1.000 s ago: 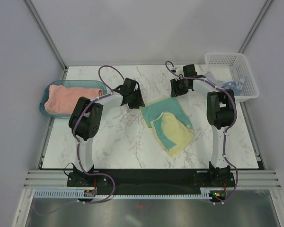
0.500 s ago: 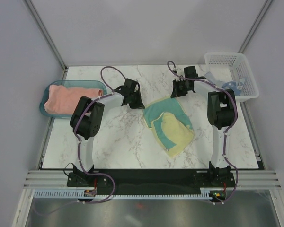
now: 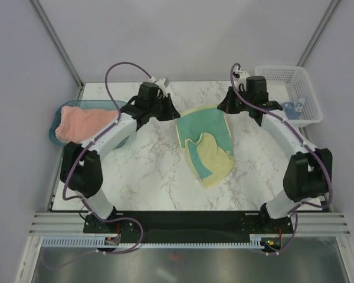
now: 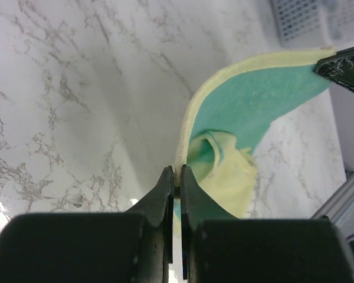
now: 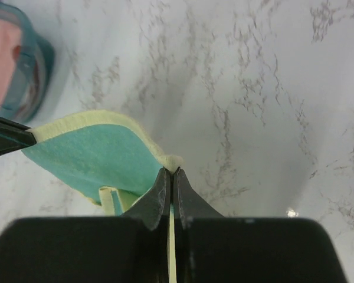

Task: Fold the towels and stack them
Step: Flatten out the crumpled towel

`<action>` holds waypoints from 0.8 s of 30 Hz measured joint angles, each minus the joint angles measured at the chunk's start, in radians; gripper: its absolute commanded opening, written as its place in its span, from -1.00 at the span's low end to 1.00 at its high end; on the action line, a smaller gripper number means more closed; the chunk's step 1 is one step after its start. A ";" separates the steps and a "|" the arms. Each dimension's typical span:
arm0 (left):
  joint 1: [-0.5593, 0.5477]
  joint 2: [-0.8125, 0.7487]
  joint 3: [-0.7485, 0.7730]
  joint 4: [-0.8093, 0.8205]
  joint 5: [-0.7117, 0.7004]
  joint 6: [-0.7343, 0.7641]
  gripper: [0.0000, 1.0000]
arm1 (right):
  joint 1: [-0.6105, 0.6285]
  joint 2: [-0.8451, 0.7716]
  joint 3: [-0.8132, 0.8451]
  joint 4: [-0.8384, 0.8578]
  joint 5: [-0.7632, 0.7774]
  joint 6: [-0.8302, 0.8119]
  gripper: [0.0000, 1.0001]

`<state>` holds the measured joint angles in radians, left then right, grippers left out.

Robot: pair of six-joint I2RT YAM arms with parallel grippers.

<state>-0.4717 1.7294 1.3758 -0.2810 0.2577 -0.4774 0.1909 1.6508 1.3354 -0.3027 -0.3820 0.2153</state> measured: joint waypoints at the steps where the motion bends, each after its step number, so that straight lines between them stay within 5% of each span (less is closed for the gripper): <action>1: 0.000 -0.044 -0.005 0.000 0.016 0.006 -0.95 | 0.005 -0.046 -0.016 0.008 0.003 0.014 -1.00; 16: -0.081 -0.687 -0.096 -0.060 0.206 0.028 -0.96 | 0.144 -0.911 -0.326 0.158 0.013 0.261 -1.00; 24: -0.100 -0.848 -0.090 -0.098 0.270 -0.016 -0.95 | 0.153 -1.048 -0.298 0.170 -0.038 0.354 -1.00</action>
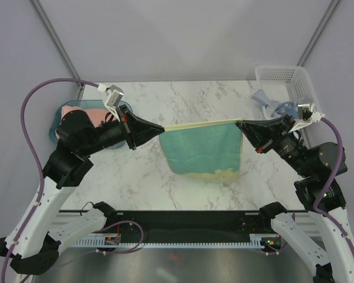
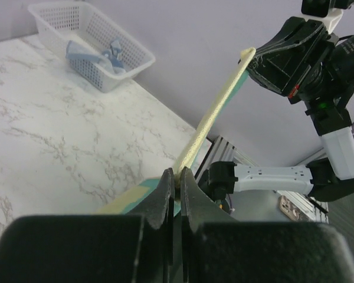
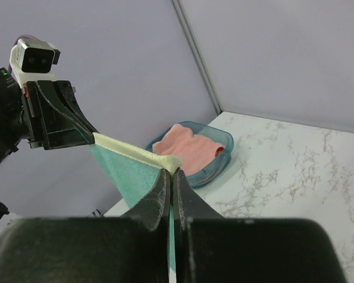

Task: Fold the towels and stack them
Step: Flatten out the crumpled towel

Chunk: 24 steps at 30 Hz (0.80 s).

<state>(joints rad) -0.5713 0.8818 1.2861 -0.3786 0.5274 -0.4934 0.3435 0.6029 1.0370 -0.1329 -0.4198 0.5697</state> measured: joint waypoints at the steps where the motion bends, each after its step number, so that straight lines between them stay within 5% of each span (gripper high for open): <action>1: 0.000 0.006 0.007 -0.019 -0.003 0.000 -0.96 | 0.000 0.001 0.000 -0.005 0.000 0.004 -1.00; 7: 0.000 0.151 0.128 -0.116 -0.116 0.034 -0.96 | 0.000 0.098 0.043 -0.025 0.101 -0.013 -1.00; 14: 0.068 0.491 0.325 -0.141 -0.387 0.137 -0.95 | -0.008 0.526 0.254 0.013 0.275 -0.130 -1.00; 24: 0.234 0.951 0.639 -0.034 -0.412 0.222 -0.95 | -0.108 1.086 0.395 0.237 0.162 -0.132 -1.00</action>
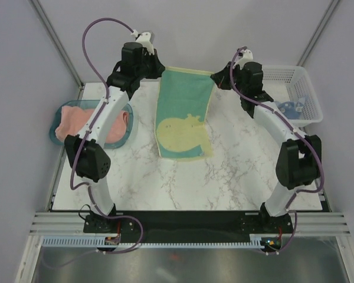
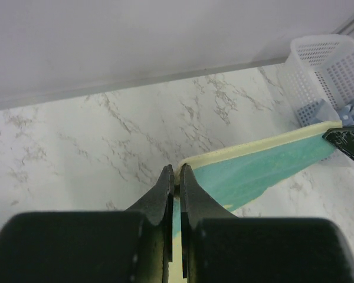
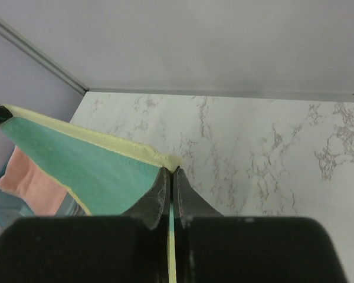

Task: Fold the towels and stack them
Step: Flatten out the crumpled towel, then fold the towel

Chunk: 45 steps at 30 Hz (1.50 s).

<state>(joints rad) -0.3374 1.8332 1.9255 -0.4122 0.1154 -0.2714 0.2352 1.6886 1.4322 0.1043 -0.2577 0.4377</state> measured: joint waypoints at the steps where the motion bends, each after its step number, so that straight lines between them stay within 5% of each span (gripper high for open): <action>1: 0.001 0.032 0.019 0.020 0.003 0.013 -0.95 | -0.009 0.039 0.014 0.027 -0.011 0.006 -1.00; 10: 0.023 0.244 0.110 0.135 0.023 0.058 -0.95 | -0.050 0.294 0.190 0.179 -0.078 0.036 -1.00; 18: 0.026 0.249 0.097 0.188 0.018 0.092 -0.95 | -0.051 0.319 0.240 0.181 -0.114 -0.007 -1.00; 28: 0.034 0.250 0.006 0.217 0.022 0.147 -0.95 | -0.061 0.312 0.111 0.205 -0.193 -0.055 -1.00; 45: 0.027 0.187 -0.397 0.284 0.062 0.209 -0.95 | -0.013 0.137 -0.278 0.212 -0.275 -0.094 -1.00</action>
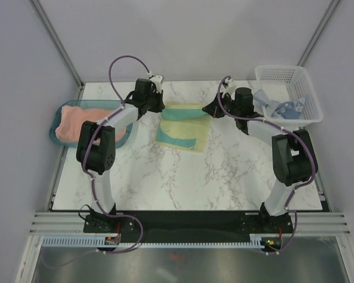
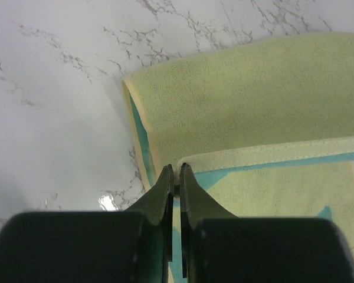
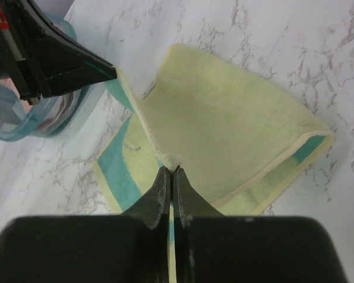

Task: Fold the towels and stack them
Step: Fold the towel

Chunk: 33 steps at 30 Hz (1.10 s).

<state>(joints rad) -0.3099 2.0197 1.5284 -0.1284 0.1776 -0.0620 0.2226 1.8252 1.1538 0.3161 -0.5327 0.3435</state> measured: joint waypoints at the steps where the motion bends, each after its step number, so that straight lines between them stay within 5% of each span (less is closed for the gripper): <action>1: 0.000 -0.013 -0.020 0.004 0.000 0.000 -0.96 | 0.008 -0.016 -0.015 -0.003 0.001 -0.006 -1.00; 14: -0.027 -0.278 -0.274 0.068 -0.031 0.004 -0.96 | 0.057 -0.163 -0.241 -0.006 0.022 -0.038 -1.00; 33: -0.079 -0.297 -0.424 0.079 -0.128 0.034 -0.95 | 0.139 -0.209 -0.409 0.036 0.042 -0.036 -1.00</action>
<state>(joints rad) -0.3893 1.7226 1.1042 -0.0498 0.0494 -0.0284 0.3618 1.6165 0.7448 0.3519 -0.4908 0.3073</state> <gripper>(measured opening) 0.059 0.011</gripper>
